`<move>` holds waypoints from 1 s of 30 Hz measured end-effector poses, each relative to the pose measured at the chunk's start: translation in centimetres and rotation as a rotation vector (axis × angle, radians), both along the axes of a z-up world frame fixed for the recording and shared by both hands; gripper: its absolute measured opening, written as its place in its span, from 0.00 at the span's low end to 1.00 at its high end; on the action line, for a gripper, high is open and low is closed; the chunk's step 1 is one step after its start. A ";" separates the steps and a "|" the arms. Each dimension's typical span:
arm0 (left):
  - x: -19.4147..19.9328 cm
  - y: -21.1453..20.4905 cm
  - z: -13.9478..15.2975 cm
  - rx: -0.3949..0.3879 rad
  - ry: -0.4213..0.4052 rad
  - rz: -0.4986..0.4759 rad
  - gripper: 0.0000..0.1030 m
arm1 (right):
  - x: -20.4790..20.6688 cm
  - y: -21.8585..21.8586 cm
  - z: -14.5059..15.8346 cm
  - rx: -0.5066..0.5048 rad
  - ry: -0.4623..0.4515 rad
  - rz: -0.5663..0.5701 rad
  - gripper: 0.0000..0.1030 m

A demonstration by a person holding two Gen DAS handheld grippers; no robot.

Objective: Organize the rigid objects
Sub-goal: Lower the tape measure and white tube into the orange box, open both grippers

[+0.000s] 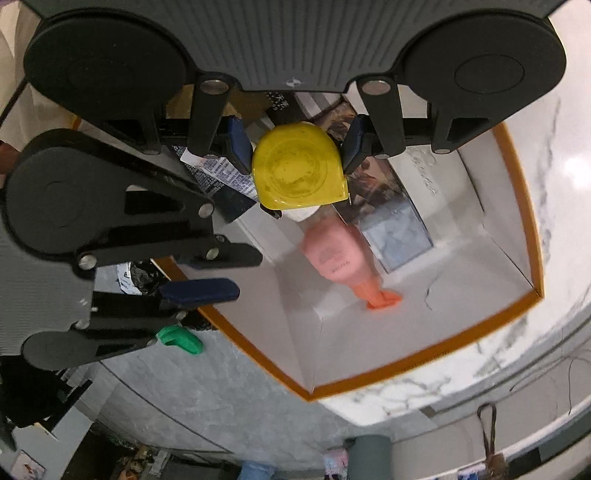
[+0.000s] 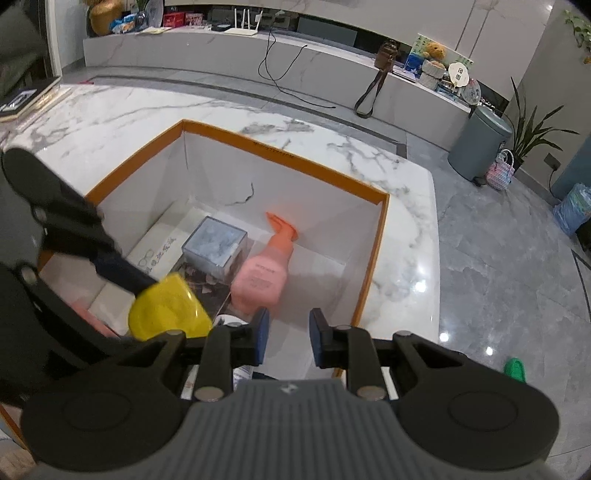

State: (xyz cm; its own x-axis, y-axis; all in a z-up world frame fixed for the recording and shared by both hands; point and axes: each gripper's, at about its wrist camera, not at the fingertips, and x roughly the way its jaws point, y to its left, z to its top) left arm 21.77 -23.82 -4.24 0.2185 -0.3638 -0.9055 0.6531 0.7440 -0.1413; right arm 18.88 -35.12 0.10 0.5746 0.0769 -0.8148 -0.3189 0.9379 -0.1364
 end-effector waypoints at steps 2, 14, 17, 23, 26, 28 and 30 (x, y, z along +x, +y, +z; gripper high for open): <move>0.2 -0.2 -0.2 0.006 0.000 0.023 0.57 | 0.1 -0.2 0.0 0.010 -0.009 -0.004 0.21; 2.6 -5.1 -1.9 -0.009 -0.011 -0.042 0.57 | 2.4 -2.7 1.0 0.096 -0.079 -0.037 0.19; 2.7 -5.6 -2.6 -0.015 -0.001 -0.046 0.58 | 2.9 -2.8 0.5 0.108 -0.068 -0.039 0.19; 2.4 -5.3 -2.5 -0.015 -0.005 -0.054 0.60 | 3.3 -2.7 0.2 0.116 -0.054 -0.032 0.23; 2.2 -5.0 -2.2 -0.023 0.004 -0.056 0.64 | 3.2 -2.7 0.3 0.115 -0.054 -0.032 0.25; 2.0 -4.7 -1.8 -0.028 0.002 -0.059 0.66 | 3.0 -2.6 0.5 0.113 -0.056 -0.033 0.26; 1.6 -4.3 -1.4 -0.025 -0.008 -0.056 0.66 | 2.7 -2.5 0.6 0.106 -0.056 -0.032 0.28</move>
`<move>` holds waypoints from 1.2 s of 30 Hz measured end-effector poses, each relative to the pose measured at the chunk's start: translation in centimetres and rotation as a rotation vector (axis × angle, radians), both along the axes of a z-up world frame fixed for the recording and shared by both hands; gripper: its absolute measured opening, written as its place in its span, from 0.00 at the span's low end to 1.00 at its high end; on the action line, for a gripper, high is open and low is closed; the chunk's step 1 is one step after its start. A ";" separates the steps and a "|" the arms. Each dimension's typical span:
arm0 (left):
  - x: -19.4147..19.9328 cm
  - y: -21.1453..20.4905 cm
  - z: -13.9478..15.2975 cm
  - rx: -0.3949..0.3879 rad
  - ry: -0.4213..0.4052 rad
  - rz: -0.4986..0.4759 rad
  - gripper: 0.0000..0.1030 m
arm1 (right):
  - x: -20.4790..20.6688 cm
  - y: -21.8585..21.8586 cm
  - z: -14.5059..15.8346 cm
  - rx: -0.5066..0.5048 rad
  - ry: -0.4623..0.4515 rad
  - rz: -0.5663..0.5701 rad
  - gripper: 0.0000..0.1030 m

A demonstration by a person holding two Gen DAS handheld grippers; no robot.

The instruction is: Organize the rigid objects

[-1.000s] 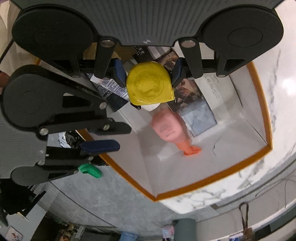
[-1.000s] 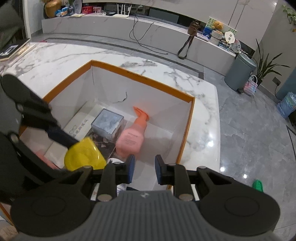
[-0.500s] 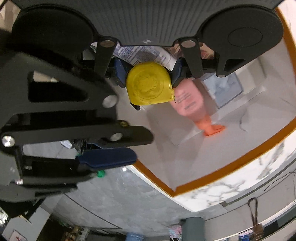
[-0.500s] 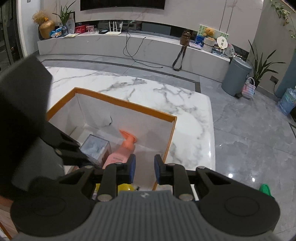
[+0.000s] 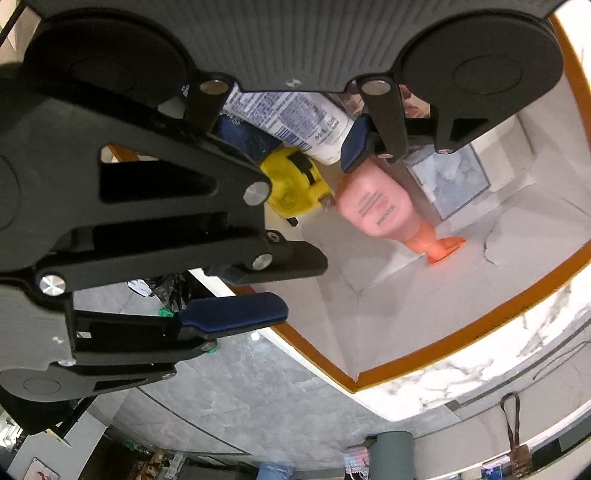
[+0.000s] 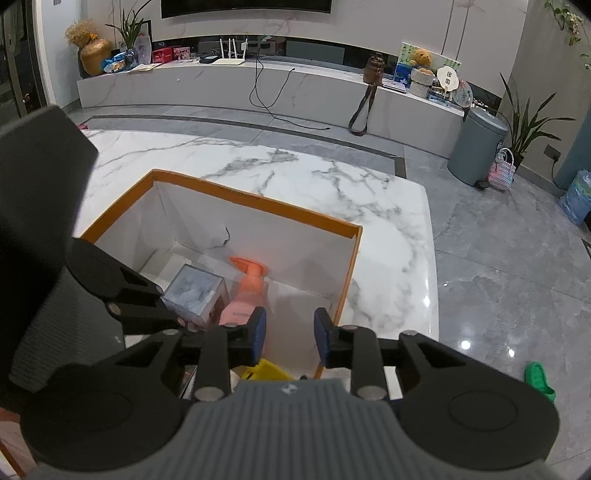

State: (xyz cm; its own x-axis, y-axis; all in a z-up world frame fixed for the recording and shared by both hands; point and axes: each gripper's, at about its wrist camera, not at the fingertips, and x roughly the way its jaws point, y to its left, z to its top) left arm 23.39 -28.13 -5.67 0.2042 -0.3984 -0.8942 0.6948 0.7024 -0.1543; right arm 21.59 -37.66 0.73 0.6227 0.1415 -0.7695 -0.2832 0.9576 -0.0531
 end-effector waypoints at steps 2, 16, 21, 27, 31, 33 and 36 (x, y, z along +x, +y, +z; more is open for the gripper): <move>-0.3 0.7 0.6 -0.004 -0.005 0.005 0.66 | -0.4 0.2 0.3 -0.011 -0.001 0.001 0.29; -7.3 10.3 9.4 -0.003 -0.242 0.098 0.66 | -5.2 2.0 3.3 -0.025 -0.008 -0.034 0.48; -11.3 14.6 12.7 -0.045 -0.371 0.177 0.66 | -8.0 3.7 4.5 -0.003 -0.025 -0.023 0.63; -13.8 18.1 13.7 -0.095 -0.479 0.281 0.66 | -11.5 5.2 4.6 0.030 -0.105 -0.051 0.70; -15.2 21.0 12.7 -0.145 -0.531 0.383 0.66 | -13.9 5.7 3.5 0.089 -0.148 -0.118 0.71; -15.8 22.3 12.2 -0.157 -0.553 0.431 0.66 | -15.2 6.5 3.0 0.092 -0.179 -0.124 0.72; -16.5 24.5 11.4 -0.180 -0.555 0.516 0.66 | -16.9 7.9 2.5 0.090 -0.228 -0.122 0.79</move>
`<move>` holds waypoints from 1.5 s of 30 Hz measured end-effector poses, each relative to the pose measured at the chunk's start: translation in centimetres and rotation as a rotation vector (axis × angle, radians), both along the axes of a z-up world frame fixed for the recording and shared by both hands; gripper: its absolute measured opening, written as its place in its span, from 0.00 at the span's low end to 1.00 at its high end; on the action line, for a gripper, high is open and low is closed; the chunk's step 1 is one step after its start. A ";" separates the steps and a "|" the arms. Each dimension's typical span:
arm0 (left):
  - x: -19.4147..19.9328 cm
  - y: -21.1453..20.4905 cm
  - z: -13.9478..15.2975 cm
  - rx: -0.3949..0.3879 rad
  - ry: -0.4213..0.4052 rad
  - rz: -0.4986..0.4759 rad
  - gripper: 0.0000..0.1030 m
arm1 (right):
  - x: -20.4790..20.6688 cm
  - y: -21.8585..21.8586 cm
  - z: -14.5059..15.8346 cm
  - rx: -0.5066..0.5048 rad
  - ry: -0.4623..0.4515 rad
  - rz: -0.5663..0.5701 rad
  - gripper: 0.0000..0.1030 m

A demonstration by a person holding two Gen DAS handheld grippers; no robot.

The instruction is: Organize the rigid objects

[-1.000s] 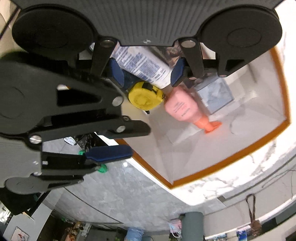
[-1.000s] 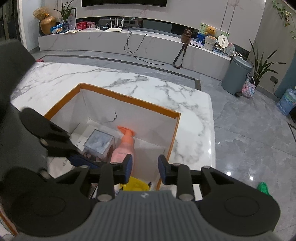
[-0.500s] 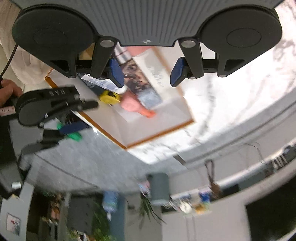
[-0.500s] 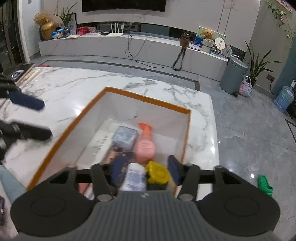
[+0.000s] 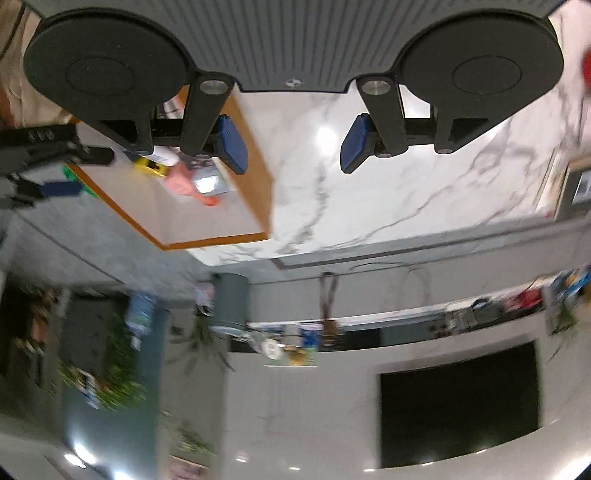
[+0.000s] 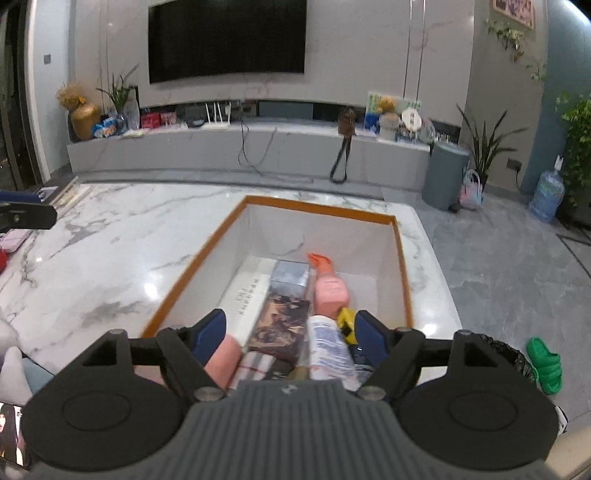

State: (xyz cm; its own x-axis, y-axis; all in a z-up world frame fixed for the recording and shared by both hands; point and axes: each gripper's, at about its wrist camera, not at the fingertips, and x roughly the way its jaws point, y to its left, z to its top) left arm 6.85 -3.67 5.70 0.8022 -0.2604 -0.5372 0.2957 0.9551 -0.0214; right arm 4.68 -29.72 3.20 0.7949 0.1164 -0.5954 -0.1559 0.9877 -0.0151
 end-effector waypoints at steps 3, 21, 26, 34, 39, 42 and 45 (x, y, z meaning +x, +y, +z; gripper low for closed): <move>-0.8 2.2 -0.6 -0.072 -0.001 0.072 0.70 | -1.5 1.4 -0.5 -0.025 -0.089 -0.017 0.88; -3.8 2.4 -5.2 -0.001 -0.027 0.271 0.91 | -1.7 0.8 -4.5 0.091 -0.126 -0.120 0.97; -4.0 0.6 -7.1 0.008 0.069 0.220 0.91 | -1.8 1.8 -4.9 0.026 -0.118 -0.118 0.98; -5.0 -0.3 -7.3 0.050 0.079 0.205 0.91 | -2.1 2.2 -5.0 -0.007 -0.111 -0.115 0.98; -5.2 -0.1 -6.8 0.042 0.071 0.208 0.91 | -2.1 2.2 -5.0 -0.016 -0.114 -0.115 0.98; -5.2 0.0 -6.6 0.037 0.070 0.210 0.91 | -2.1 2.3 -5.0 -0.027 -0.115 -0.113 0.98; -5.2 0.1 -6.4 0.036 0.072 0.214 0.91 | -2.1 2.6 -5.0 -0.041 -0.116 -0.111 0.98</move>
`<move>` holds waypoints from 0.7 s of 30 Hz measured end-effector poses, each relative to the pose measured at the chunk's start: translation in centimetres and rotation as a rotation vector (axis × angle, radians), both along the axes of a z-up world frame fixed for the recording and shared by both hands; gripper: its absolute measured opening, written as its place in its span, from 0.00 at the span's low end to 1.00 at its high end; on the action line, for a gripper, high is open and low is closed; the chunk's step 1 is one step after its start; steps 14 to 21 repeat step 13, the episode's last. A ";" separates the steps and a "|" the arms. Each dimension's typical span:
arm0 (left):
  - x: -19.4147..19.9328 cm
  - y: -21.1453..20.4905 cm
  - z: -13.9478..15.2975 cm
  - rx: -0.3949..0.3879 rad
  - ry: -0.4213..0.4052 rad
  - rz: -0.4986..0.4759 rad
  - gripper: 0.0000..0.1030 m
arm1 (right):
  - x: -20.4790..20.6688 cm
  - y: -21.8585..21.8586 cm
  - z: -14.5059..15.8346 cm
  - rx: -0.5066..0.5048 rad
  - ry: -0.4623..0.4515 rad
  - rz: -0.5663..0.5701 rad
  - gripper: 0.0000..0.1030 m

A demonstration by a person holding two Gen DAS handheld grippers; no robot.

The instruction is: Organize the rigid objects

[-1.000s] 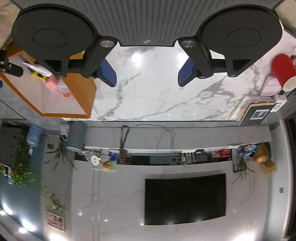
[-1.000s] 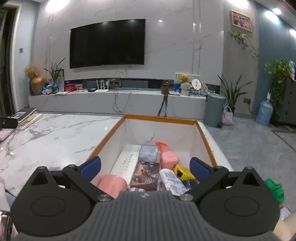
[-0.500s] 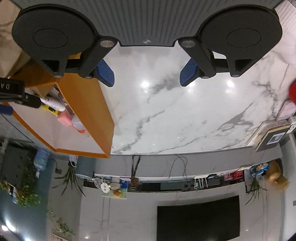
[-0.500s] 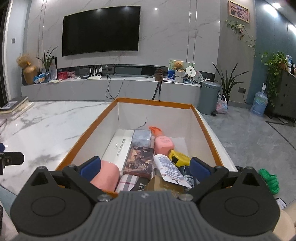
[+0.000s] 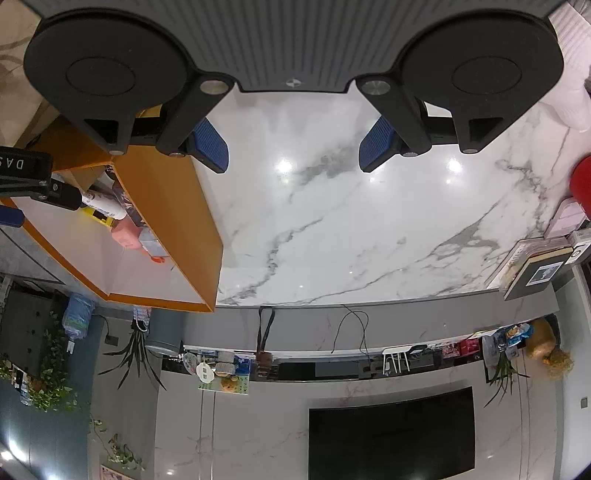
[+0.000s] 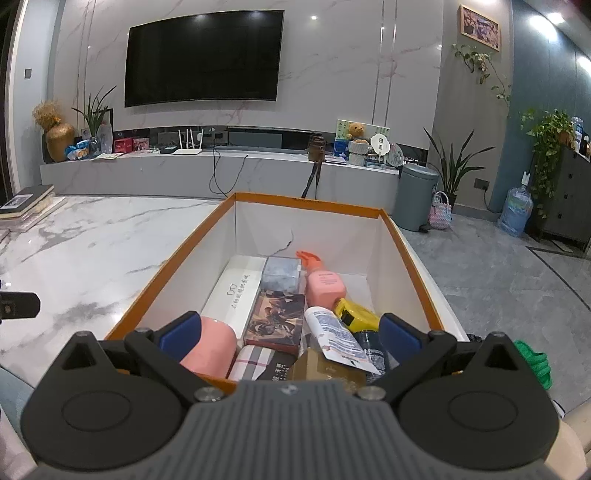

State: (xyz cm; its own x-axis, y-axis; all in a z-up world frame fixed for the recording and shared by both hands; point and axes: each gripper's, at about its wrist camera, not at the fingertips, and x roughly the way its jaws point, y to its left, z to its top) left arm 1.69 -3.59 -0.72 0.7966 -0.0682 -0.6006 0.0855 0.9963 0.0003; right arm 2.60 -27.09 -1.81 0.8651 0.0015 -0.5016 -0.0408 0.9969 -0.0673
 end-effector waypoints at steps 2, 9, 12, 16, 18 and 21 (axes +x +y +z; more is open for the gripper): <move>0.0 0.0 0.1 -0.003 -0.002 0.003 0.91 | 0.0 0.1 0.0 -0.006 -0.001 0.001 0.98; -0.1 0.1 0.2 -0.010 -0.008 0.001 0.91 | -0.1 0.4 0.1 -0.013 -0.003 -0.001 0.98; -0.2 0.2 0.3 -0.017 -0.013 0.000 0.91 | -0.1 0.4 0.0 -0.015 -0.003 -0.002 0.98; -0.2 0.1 0.4 -0.017 -0.014 0.000 0.91 | -0.1 0.5 0.0 -0.014 -0.003 -0.002 0.98; -0.2 0.1 0.4 -0.017 -0.014 0.000 0.91 | -0.1 0.5 0.0 -0.014 -0.003 -0.002 0.98; -0.2 0.1 0.4 -0.017 -0.014 0.000 0.91 | -0.1 0.5 0.0 -0.014 -0.003 -0.002 0.98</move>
